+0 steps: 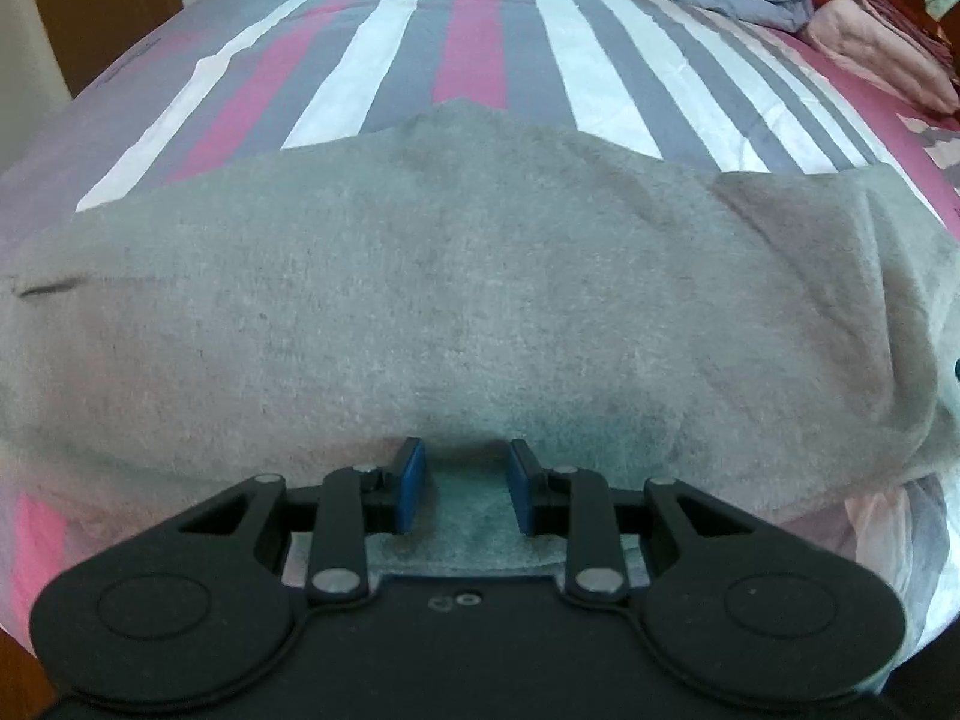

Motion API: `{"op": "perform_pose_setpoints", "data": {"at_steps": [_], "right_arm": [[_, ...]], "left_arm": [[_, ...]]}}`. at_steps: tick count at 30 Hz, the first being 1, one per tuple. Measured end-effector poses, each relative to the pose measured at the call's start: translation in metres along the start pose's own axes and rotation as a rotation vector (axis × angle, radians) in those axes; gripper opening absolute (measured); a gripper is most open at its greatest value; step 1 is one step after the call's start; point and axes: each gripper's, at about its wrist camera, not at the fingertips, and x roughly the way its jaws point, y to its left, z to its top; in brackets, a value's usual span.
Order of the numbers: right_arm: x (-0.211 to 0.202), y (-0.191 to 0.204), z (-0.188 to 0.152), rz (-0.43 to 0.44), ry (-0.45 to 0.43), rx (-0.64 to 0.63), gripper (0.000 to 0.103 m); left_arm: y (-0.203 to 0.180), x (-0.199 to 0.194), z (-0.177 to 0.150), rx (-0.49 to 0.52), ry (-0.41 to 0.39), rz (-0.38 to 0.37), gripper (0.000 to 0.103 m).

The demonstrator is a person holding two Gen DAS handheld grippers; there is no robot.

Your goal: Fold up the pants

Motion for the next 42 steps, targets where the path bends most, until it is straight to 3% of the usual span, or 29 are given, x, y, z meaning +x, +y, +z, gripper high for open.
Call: {"op": "perform_pose_setpoints", "data": {"at_steps": [9, 17, 19, 21, 26, 30, 32, 35, 36, 38, 40, 42], "right_arm": [[0.028, -0.017, 0.029, 0.018, 0.016, 0.086, 0.046], [0.045, -0.029, 0.056, 0.007, -0.085, 0.221, 0.045], [0.045, -0.029, 0.059, 0.008, -0.086, 0.216, 0.008], [0.040, -0.031, 0.059, 0.022, -0.104, 0.224, 0.008], [-0.012, -0.013, 0.048, 0.040, -0.256, 0.066, 0.008], [-0.072, -0.003, 0.015, 0.027, -0.377, -0.066, 0.008], [-0.066, -0.010, 0.000, -0.028, -0.342, -0.072, 0.008], [-0.016, -0.040, -0.006, -0.131, -0.116, -0.004, 0.008], [-0.010, -0.048, -0.007, -0.122, -0.086, 0.026, 0.008], [-0.017, -0.057, -0.006, -0.060, -0.115, 0.087, 0.012], [-0.029, -0.066, 0.001, -0.001, -0.131, 0.156, 0.042], [-0.039, -0.072, 0.009, 0.018, -0.167, 0.163, 0.045]], "left_arm": [[-0.002, 0.002, -0.001, 0.016, 0.010, 0.015, 0.020], [-0.008, 0.004, -0.002, 0.042, 0.001, 0.043, 0.020], [-0.009, 0.003, -0.003, 0.047, -0.002, 0.047, 0.020], [-0.009, 0.003, -0.003, 0.049, -0.002, 0.046, 0.020], [-0.006, 0.003, -0.002, 0.046, 0.000, 0.031, 0.020], [-0.004, 0.003, -0.002, 0.048, -0.003, 0.021, 0.020], [-0.005, 0.003, -0.003, 0.056, -0.009, 0.025, 0.020], [-0.006, 0.003, -0.004, 0.062, -0.011, 0.026, 0.020], [-0.005, 0.003, -0.004, 0.058, -0.010, 0.024, 0.020], [-0.005, 0.003, -0.004, 0.051, -0.006, 0.021, 0.020], [-0.005, 0.003, -0.003, 0.052, -0.006, 0.026, 0.020], [-0.006, 0.003, -0.004, 0.056, -0.007, 0.030, 0.020]]}}
